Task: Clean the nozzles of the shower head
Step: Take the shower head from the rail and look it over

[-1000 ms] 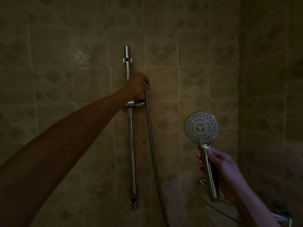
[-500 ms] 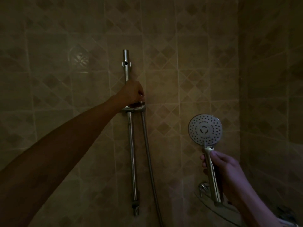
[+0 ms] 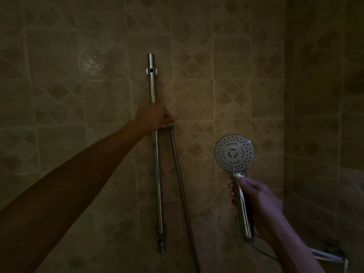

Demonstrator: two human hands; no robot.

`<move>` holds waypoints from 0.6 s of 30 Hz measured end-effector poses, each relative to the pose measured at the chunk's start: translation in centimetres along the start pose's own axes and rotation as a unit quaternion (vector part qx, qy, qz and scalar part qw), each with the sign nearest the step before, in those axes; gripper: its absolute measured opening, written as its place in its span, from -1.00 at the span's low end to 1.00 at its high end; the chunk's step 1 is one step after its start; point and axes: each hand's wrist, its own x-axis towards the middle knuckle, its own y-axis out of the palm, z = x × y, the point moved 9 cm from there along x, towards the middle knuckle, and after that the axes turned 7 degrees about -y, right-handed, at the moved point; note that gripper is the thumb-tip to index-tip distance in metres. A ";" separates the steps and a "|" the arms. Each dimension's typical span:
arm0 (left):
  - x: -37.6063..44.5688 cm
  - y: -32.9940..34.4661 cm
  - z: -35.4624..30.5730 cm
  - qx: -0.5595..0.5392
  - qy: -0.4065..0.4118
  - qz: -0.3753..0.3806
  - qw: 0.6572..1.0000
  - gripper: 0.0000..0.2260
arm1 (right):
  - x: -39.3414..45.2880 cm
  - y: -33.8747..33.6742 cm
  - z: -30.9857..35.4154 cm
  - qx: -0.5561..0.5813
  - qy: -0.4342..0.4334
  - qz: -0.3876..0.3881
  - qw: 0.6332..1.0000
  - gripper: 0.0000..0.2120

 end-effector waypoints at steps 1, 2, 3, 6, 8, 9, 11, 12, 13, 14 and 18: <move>-0.5 0.4 0.0 0.007 0.012 0.009 1.000 -0.63 | 0.0 0.1 -0.1 0.003 -0.001 0.000 1.000 -0.76; -1.1 0.7 -0.1 0.012 0.020 0.009 1.000 -0.61 | -0.1 0.2 -0.2 0.010 0.000 -0.002 1.000 -0.76; -1.8 0.9 -0.3 0.017 0.028 -0.004 0.999 -0.61 | -0.2 0.4 -0.4 0.020 0.002 -0.003 1.000 -0.76; -4.0 1.0 -1.1 0.012 0.050 -0.070 0.996 -0.69 | -0.7 1.3 -1.1 0.033 0.010 0.004 0.999 -0.75; -5.3 1.0 -1.2 -0.015 0.057 -0.099 0.993 -0.74 | -1.0 1.8 -1.6 0.033 0.010 -0.002 0.999 -0.76; -6.0 1.1 -1.2 -0.024 0.059 -0.107 0.992 -0.73 | -1.1 2.0 -1.8 0.038 0.010 -0.005 0.999 -0.77; -7.5 1.9 -0.7 -0.034 0.045 -0.095 0.994 -0.69 | -1.5 2.6 -2.2 0.046 0.014 -0.001 0.999 -0.79; -8.5 2.5 -0.4 -0.072 0.032 -0.082 0.994 -0.71 | -1.8 2.9 -2.4 0.048 0.016 0.003 0.999 -0.80; -10.0 3.2 0.1 -0.138 0.009 -0.061 0.989 -0.75 | -2.0 3.1 -2.7 0.051 0.017 0.005 0.999 -0.81; -11.6 4.2 0.6 -0.215 -0.028 -0.033 0.976 -0.77 | -2.3 3.3 -2.9 0.051 0.018 0.006 0.998 -0.82; -20.0 10.1 1.7 -0.452 -0.218 0.131 0.855 -0.69 | -3.6 4.7 -3.8 0.004 0.026 0.054 0.998 -0.81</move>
